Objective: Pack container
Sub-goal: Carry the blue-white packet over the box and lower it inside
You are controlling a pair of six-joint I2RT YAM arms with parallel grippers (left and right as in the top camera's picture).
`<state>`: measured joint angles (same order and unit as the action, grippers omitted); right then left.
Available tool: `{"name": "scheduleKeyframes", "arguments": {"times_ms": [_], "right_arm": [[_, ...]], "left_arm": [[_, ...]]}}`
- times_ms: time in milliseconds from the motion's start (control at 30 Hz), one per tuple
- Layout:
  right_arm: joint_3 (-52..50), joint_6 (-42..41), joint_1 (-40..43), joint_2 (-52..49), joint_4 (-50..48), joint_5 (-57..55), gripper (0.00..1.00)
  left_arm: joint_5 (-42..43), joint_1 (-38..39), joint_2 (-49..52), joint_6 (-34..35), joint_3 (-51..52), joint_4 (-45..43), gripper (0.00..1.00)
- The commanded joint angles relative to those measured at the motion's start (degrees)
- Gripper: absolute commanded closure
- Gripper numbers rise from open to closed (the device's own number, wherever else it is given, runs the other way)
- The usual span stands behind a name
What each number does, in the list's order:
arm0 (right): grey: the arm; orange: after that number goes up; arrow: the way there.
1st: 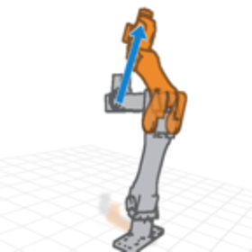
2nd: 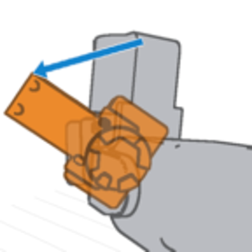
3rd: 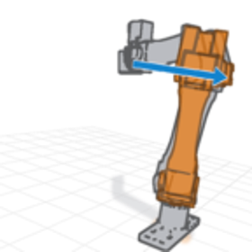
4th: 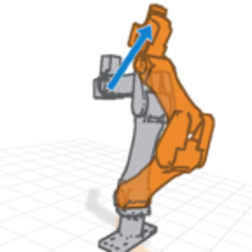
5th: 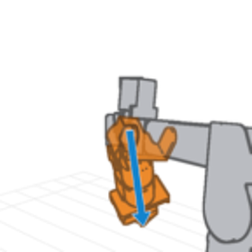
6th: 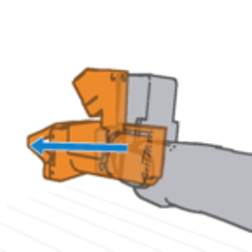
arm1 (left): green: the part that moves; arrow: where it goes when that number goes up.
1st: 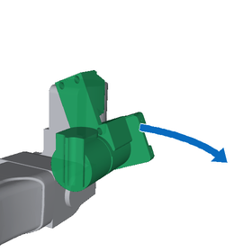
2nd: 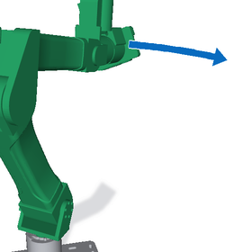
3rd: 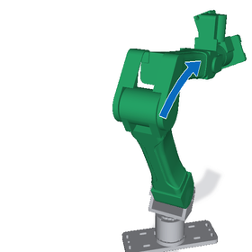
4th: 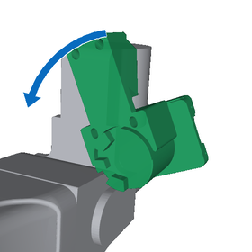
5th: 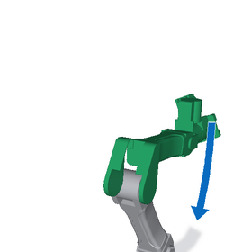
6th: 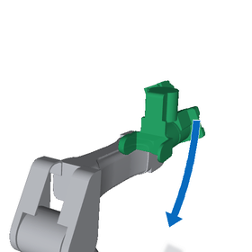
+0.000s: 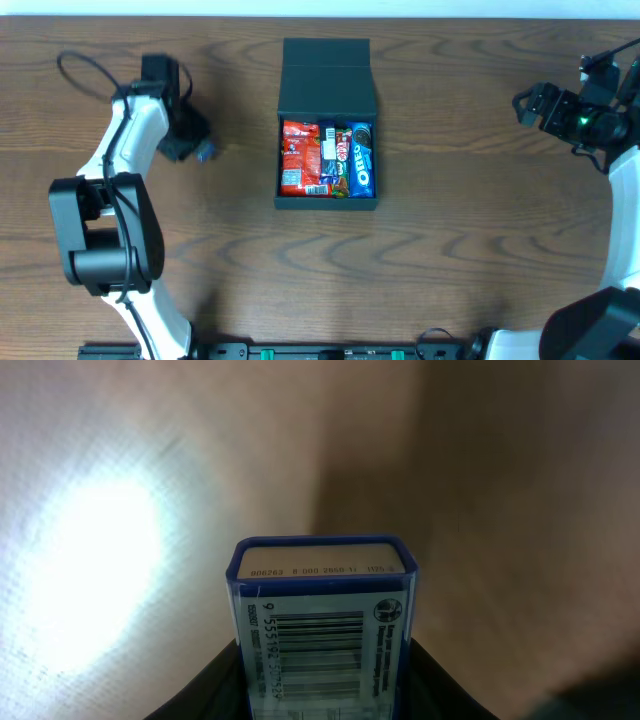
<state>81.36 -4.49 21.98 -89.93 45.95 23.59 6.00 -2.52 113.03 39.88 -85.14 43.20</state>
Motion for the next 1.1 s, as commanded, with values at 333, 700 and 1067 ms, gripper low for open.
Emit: {"name": "scheduleKeyframes", "arguments": {"times_ms": [333, 700, 1067], "right_arm": [[0.2, 0.7, 0.3, 1.1, 0.1, 0.4, 0.01], [0.2, 0.7, 0.3, 1.1, 1.8, 0.4, 0.01], [0.2, 1.0, 0.3, 1.1, 2.6, 0.3, 0.01]], "left_arm": [[-3.4, 23.3, -0.1, -17.0, -14.3, 0.0, 0.94], [-5.1, 32.7, 3.1, -15.1, -14.3, 8.1, 0.94], [-4.9, 31.0, 7.6, -15.2, -14.3, 11.5, 0.81]]}}
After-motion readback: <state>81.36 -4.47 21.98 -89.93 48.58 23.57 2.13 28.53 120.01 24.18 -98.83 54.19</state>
